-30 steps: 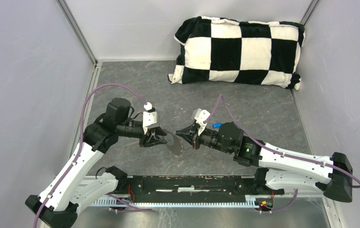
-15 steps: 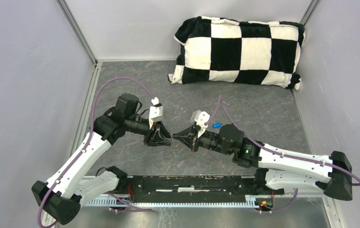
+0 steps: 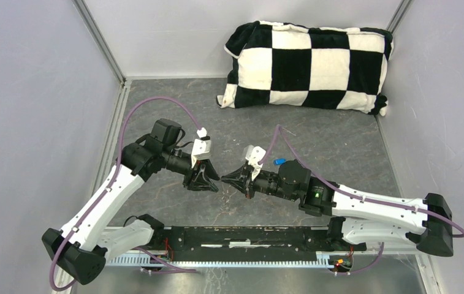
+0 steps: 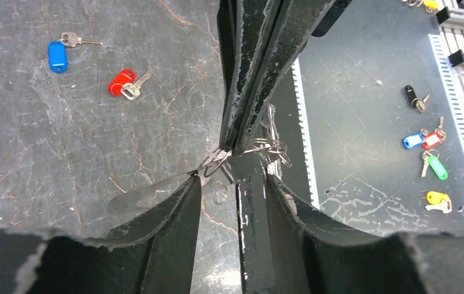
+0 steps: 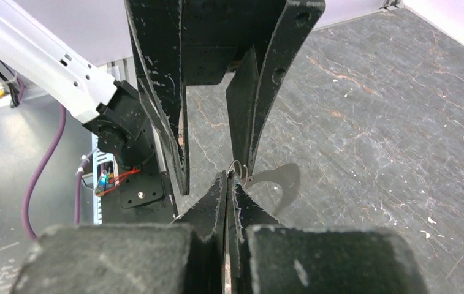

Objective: Put the keys on the keyring

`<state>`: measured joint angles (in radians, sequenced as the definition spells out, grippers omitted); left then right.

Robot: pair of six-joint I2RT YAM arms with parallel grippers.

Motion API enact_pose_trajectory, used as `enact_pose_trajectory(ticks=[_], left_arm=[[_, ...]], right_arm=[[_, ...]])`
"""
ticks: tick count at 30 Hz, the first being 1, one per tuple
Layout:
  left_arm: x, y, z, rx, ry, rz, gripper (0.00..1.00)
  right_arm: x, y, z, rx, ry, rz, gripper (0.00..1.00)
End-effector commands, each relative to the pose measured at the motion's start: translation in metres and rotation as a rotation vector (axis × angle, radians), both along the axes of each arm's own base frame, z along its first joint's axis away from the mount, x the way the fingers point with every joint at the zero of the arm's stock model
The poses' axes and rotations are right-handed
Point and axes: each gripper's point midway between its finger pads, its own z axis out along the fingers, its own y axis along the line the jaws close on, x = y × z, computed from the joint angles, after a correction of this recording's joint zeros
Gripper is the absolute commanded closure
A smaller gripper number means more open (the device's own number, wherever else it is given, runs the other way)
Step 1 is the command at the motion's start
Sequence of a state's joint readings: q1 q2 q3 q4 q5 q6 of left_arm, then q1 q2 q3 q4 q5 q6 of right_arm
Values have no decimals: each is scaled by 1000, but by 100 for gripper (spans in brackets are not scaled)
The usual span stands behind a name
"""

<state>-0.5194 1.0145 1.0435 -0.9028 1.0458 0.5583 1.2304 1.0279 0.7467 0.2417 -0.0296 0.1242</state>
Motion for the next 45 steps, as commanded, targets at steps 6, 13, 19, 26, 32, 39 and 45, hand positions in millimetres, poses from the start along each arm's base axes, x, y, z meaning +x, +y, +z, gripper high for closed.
enact_pose_trajectory(ticks=[6, 13, 19, 26, 32, 39, 45], left_arm=[[11, 11, 12, 23, -260, 1, 64], [21, 17, 3, 58, -274, 87, 33], [36, 20, -2, 52, -252, 252, 23], [27, 4, 15, -90, -64, 323, 11], [25, 1, 25, -235, -55, 383, 0], [45, -2, 26, -304, -63, 476, 0], [75, 1, 34, -330, -101, 613, 0]], right_arm=[[3, 7, 24, -77, -70, 16, 100], [28, -5, 27, -161, -79, -133, 100], [64, -17, 26, -284, -29, -403, 100], [87, -21, 26, -317, 7, -644, 100], [98, -10, 32, -299, 54, -750, 100], [104, 10, 43, -253, 88, -796, 100], [99, 24, 44, -204, 116, -784, 100]])
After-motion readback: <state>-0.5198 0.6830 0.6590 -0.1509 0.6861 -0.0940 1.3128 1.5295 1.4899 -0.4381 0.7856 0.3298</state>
